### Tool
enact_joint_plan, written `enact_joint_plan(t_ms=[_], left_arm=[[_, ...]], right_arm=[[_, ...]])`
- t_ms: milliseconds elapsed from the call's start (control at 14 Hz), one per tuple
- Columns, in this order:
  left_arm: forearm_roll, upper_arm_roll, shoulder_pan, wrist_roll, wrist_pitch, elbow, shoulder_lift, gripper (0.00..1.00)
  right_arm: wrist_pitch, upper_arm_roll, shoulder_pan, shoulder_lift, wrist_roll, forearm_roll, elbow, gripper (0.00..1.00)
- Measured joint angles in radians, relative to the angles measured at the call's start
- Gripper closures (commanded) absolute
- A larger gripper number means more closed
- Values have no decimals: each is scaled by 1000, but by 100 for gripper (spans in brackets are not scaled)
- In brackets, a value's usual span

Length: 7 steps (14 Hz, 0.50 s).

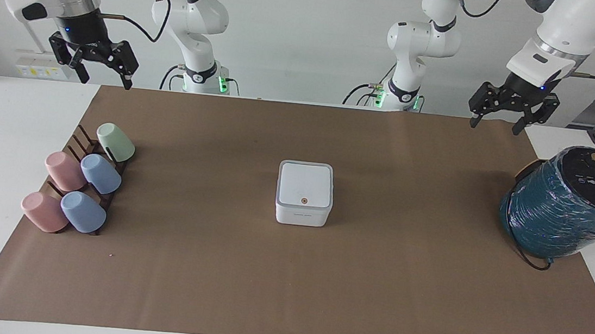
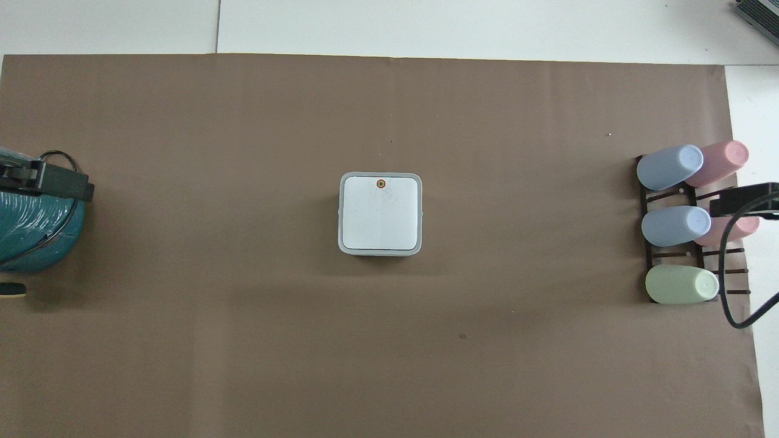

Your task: Close trash can lid

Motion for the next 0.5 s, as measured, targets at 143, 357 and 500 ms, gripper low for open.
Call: enact_joint_plan(t_ms=[143,357,500], left_arm=[[0,6,12,0,-29,0,-6,0],[0,8,18,0,-37,-10,-11,0],[0,7,18,0,-37,-12,-11,0]], right_arm=[[0,0,0,0,0,0,0,0],[0,0,0,0,0,0,0,0],[0,0,0,0,0,0,0,0]])
